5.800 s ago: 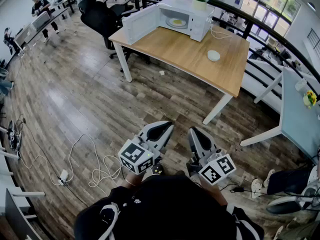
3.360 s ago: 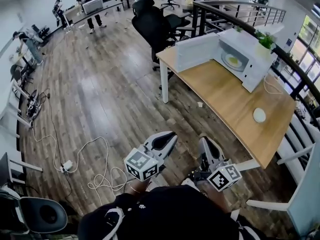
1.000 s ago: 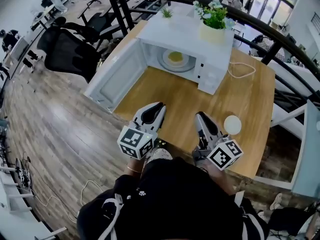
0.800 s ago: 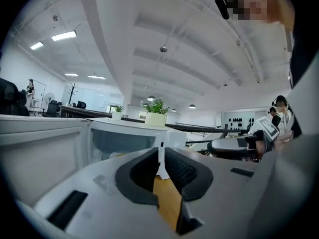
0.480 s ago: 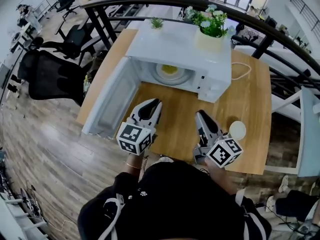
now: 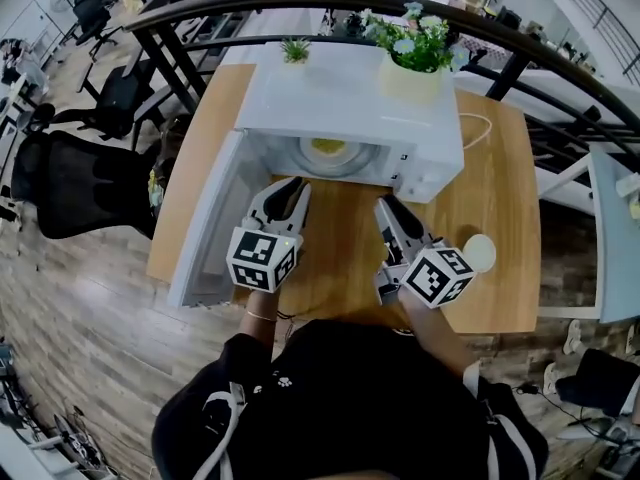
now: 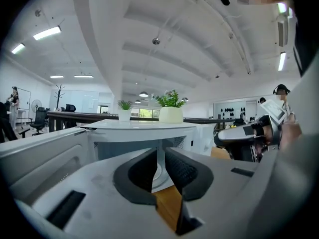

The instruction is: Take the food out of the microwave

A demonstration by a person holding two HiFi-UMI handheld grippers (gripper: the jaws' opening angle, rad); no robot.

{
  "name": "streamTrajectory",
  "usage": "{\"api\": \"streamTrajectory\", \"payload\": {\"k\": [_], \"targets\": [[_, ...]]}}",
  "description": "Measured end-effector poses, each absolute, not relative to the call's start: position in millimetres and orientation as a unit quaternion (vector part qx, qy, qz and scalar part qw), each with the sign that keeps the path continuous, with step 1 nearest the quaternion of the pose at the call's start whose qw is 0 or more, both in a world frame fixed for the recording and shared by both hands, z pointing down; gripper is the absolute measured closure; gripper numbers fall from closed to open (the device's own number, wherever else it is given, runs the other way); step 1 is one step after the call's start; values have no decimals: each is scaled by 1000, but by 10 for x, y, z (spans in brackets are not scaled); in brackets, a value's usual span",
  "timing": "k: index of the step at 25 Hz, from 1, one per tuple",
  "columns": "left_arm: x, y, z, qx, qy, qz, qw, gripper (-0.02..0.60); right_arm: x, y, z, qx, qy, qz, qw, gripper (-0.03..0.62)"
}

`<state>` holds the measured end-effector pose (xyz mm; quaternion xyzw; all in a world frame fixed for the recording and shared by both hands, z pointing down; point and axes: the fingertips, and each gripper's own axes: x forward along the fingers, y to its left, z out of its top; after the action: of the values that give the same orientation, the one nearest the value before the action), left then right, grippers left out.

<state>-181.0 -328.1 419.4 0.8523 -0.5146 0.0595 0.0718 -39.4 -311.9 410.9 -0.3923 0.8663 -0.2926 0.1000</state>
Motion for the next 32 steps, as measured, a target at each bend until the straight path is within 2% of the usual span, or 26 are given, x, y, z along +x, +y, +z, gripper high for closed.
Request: {"api": "streamTrajectory", "payload": {"k": [7, 10, 14, 19, 32], "targets": [[-2004, -3627, 4279, 851, -516, 58, 84, 548, -672, -3405, 4185, -409, 859, -297, 80, 508], [-2027, -3743, 4370, 852, -511, 63, 94, 506, -784, -3519, 4217, -411, 859, -296, 69, 502], [-2061, -3935, 4593, 847, -512, 72, 123, 491, -856, -3712, 4290, -425, 851, -301, 67, 500], [-2120, -4190, 4912, 830, -525, 83, 169, 439, -920, -3994, 4485, -447, 837, -310, 55, 488], [-2157, -4496, 5502, 798, -538, 124, 242, 430, -968, -4452, 5222, -501, 794, -345, -15, 427]]}}
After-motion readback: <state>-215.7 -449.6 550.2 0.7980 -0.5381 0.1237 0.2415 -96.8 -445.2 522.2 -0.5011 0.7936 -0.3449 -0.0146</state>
